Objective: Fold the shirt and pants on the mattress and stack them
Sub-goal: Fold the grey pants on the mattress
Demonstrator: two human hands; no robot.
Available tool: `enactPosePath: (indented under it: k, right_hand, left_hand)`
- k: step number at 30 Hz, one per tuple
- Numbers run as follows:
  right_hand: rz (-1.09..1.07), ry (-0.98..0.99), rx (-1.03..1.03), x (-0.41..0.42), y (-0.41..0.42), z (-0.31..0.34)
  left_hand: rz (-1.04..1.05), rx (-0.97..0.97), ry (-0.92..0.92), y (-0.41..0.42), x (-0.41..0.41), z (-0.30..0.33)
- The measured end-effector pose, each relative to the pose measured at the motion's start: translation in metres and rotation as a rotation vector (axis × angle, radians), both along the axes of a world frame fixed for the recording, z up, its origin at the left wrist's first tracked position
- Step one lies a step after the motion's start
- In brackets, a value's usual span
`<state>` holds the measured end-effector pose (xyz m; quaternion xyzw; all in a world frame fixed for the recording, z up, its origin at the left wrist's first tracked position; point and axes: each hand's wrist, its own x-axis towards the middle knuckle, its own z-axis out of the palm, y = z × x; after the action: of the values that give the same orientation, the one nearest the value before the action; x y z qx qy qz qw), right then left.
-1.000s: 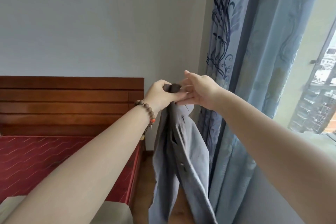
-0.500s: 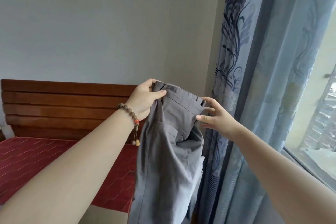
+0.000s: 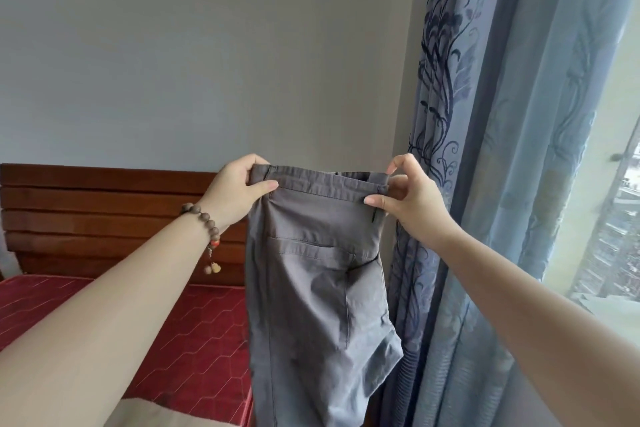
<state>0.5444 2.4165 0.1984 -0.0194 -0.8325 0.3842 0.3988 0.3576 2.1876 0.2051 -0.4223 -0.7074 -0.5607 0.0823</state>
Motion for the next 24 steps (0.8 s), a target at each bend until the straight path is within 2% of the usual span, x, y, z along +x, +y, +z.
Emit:
enactPosePath:
  k: [4, 9, 14, 16, 19, 24]
  right_hand:
    - [-0.011, 0.065, -0.07, 0.002, 0.0, 0.003]
    - [0.035, -0.067, -0.029, 0.002, 0.005, 0.006]
    - [0.019, -0.124, 0.083, 0.005, 0.005, 0.034]
    - [0.032, -0.213, 0.133, 0.005, 0.003, 0.041]
    - [0.087, -0.357, 0.125, 0.005, 0.0, 0.038]
    - [0.153, -0.385, 0.146, 0.001, -0.01, 0.029]
  left_hand:
    - [-0.084, 0.115, -0.075, -0.001, 0.004, 0.002]
    - [-0.098, 0.159, -0.115, 0.0, 0.009, -0.002]
    - [-0.009, 0.005, -0.002, -0.001, 0.011, -0.008]
    - [0.04, -0.055, 0.041, -0.002, 0.012, -0.01]
    - [0.083, -0.031, 0.023, -0.005, 0.011, -0.012]
    - [0.087, -0.013, 0.008, -0.012, 0.008, -0.013]
